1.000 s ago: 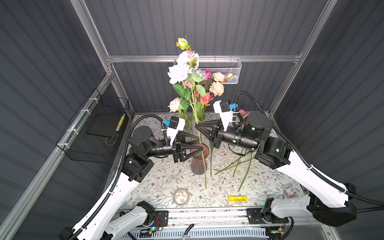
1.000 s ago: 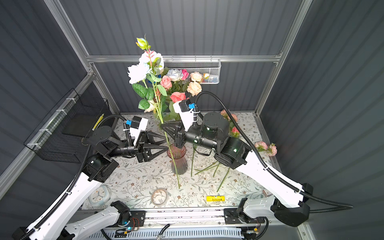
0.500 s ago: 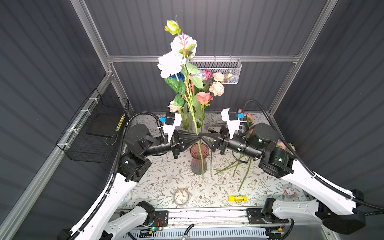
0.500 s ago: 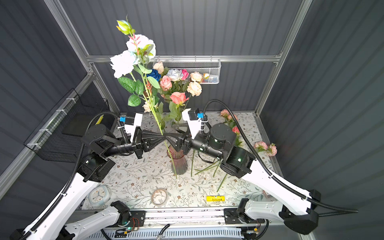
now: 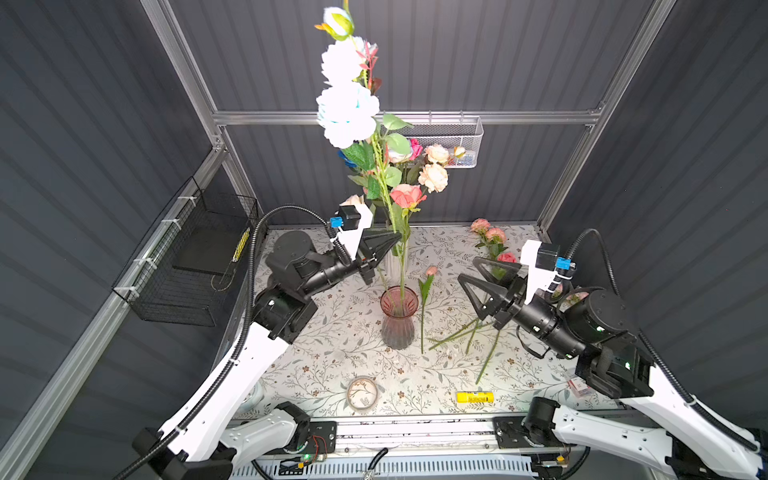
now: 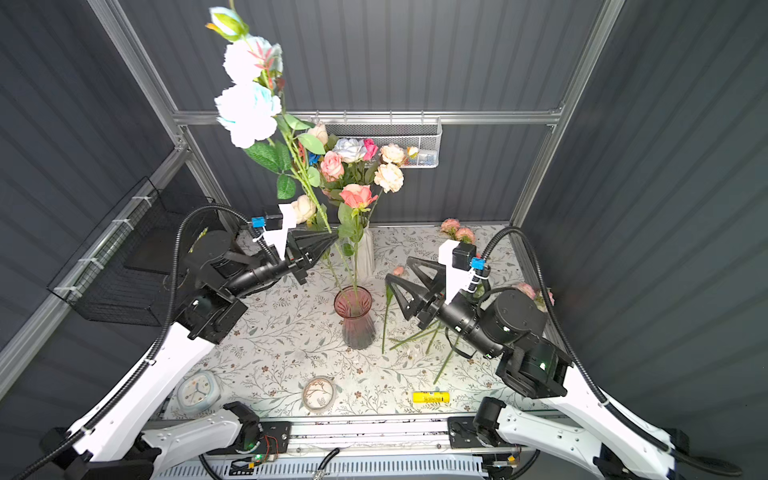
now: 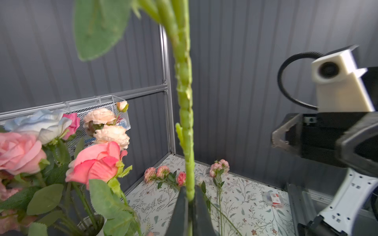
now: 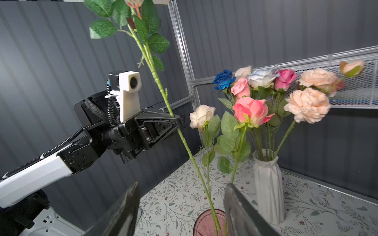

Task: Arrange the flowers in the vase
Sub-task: 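Hold the peony stem with left gripper while right gripper opens and withdraws, then open and withdraw the left gripper while right gripper grasps stems at the pile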

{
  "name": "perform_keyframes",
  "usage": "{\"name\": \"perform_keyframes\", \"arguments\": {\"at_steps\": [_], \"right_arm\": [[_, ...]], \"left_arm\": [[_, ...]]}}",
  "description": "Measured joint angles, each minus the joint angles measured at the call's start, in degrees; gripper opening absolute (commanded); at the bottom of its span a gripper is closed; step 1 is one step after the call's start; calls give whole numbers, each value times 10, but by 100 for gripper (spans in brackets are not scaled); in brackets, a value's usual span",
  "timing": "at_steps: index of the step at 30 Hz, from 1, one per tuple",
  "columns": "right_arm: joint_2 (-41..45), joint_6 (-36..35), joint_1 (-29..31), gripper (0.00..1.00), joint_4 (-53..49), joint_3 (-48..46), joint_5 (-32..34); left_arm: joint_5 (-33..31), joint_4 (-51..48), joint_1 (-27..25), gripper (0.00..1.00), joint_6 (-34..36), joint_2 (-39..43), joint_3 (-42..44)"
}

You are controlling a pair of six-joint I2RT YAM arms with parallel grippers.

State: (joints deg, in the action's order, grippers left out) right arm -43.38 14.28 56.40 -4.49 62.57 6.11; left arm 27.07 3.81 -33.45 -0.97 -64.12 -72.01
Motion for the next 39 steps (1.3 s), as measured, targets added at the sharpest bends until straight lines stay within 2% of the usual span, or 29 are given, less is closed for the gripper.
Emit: {"name": "perform_keyframes", "arguments": {"at_steps": [8, 10, 12, 13, 19, 27, 28, 32, 39], "right_arm": [[15, -5, 0, 72, -22, -20, 35], [16, -5, 0, 72, -26, -25, 44], [14, -5, 0, 73, -29, -28, 51], [12, -4, 0, 73, -29, -30, 55], [1, 2, 0, 79, -34, -39, 66], [3, 34, -22, 80, -47, -70, 111], [5, 47, -35, 79, -54, -80, 116], [3, 113, -129, 77, -94, -111, 110], [-65, 233, -381, 73, -137, -193, 26]], "left_arm": [[-47, 56, 0, 0, -24, 3, 138], [-61, 57, 0, 15, -36, 10, 165], [-78, 57, 0, 38, -47, 17, 183], [-85, 57, 0, 46, -54, 21, 187], [-115, 57, 0, 71, -82, 54, 191], [-134, 45, 0, 92, -106, 122, 166], [-137, 44, 0, 99, -108, 134, 162], [-143, 41, 0, 100, -118, 181, 157], [-147, 19, 0, 100, -141, 255, 177]]}}
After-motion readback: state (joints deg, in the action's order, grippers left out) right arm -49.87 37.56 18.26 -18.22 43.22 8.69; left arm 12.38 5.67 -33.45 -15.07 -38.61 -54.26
